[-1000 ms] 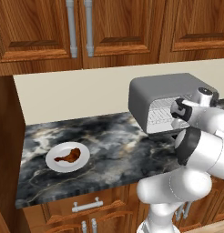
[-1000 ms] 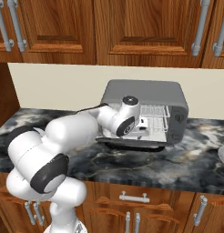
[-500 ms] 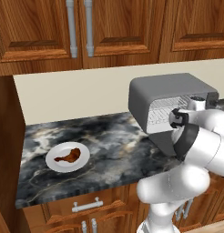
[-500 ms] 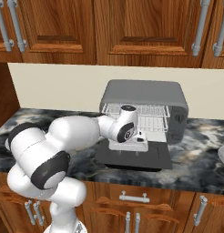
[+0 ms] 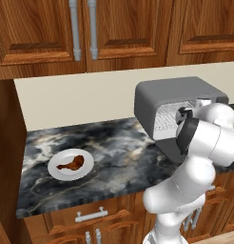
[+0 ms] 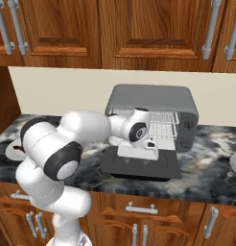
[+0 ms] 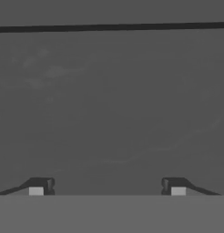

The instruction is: Open the toaster oven door. Place the bread on the top rack in the toaster oven and place the chicken drumstick on the bottom rack.

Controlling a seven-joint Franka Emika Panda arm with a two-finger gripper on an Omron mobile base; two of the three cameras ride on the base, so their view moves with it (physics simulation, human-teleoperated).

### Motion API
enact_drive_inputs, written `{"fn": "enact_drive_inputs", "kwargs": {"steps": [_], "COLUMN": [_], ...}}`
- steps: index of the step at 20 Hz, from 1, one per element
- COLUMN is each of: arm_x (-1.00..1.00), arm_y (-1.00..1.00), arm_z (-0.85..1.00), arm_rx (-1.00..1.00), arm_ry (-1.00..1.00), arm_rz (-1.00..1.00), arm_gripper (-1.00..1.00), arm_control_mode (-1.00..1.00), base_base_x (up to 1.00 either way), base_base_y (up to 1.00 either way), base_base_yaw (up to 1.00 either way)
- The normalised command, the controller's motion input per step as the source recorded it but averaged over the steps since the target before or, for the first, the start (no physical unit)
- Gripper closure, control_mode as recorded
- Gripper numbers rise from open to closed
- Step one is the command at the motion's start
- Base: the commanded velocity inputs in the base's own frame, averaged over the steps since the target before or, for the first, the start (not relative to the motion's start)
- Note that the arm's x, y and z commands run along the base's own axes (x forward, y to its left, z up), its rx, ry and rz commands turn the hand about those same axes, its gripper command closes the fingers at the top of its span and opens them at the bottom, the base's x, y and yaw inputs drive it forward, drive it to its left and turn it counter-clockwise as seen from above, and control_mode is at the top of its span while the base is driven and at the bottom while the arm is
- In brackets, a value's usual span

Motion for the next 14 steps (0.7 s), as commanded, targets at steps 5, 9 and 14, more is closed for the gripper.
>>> {"fn": "enact_drive_inputs", "kwargs": {"steps": [5,9,14], "arm_x": [-0.38,-0.07,0.11], "arm_y": [-0.07,0.00,0.00], "arm_z": [0.13,0.16,0.22], "arm_rx": [0.23,0.15,0.03], "arm_ry": [-0.12,-0.09,-0.20], "arm_rz": [0.00,-0.02,0.00], "arm_gripper": [-1.00,-1.00,-1.00], "arm_control_mode": [-1.00,-1.00,-1.00], "base_base_x": [0.00,0.00,0.00], "base_base_y": [0.00,0.00,0.00], "base_base_yaw": [0.00,0.00,0.00]}}
